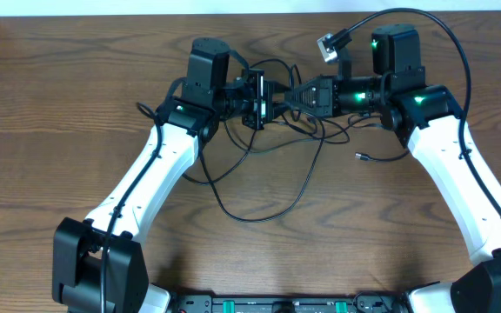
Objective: Untangle cables
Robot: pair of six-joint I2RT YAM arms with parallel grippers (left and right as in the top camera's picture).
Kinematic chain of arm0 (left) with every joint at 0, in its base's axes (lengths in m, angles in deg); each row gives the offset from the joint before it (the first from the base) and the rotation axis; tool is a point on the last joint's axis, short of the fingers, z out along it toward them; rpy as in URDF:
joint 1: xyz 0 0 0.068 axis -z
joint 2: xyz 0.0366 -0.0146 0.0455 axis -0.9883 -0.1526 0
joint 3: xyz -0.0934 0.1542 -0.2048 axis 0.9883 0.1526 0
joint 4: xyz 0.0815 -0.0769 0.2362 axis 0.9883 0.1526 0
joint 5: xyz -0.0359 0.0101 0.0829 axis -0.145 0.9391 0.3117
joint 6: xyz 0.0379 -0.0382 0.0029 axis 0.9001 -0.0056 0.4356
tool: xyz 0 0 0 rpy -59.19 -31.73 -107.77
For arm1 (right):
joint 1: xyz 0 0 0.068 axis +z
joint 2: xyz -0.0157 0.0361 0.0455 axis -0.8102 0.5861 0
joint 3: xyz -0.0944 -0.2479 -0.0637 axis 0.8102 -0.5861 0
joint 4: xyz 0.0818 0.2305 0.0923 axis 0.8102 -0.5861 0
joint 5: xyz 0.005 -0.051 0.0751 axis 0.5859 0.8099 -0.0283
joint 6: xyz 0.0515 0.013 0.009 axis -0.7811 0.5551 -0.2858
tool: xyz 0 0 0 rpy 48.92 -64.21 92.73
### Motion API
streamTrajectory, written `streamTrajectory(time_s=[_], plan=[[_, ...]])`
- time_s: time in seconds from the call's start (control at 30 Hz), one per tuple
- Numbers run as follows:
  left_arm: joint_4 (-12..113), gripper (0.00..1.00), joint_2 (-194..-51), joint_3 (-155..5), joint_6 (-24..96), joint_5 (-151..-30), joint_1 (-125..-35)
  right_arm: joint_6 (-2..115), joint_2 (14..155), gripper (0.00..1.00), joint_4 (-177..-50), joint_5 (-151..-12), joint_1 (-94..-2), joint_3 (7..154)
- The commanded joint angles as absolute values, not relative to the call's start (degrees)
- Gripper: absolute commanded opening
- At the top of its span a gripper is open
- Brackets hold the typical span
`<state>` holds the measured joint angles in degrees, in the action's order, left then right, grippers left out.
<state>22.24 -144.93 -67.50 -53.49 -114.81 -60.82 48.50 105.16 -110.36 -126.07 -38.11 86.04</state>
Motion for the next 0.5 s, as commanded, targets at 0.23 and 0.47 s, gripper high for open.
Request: streamTrajectory(time_s=[0.23,0.47], plan=[[22.4,0.17,-145.2,-67.4,-50.3,-118.2,-59.7,49.7,104.3,0.01,-109.6,-125.5,-37.6,86.8],[22.4,0.25,-145.2,-67.4,-50.1,-121.0,-59.7,49.7,104.3,0.01,-109.5,-124.7,-38.2,86.8]])
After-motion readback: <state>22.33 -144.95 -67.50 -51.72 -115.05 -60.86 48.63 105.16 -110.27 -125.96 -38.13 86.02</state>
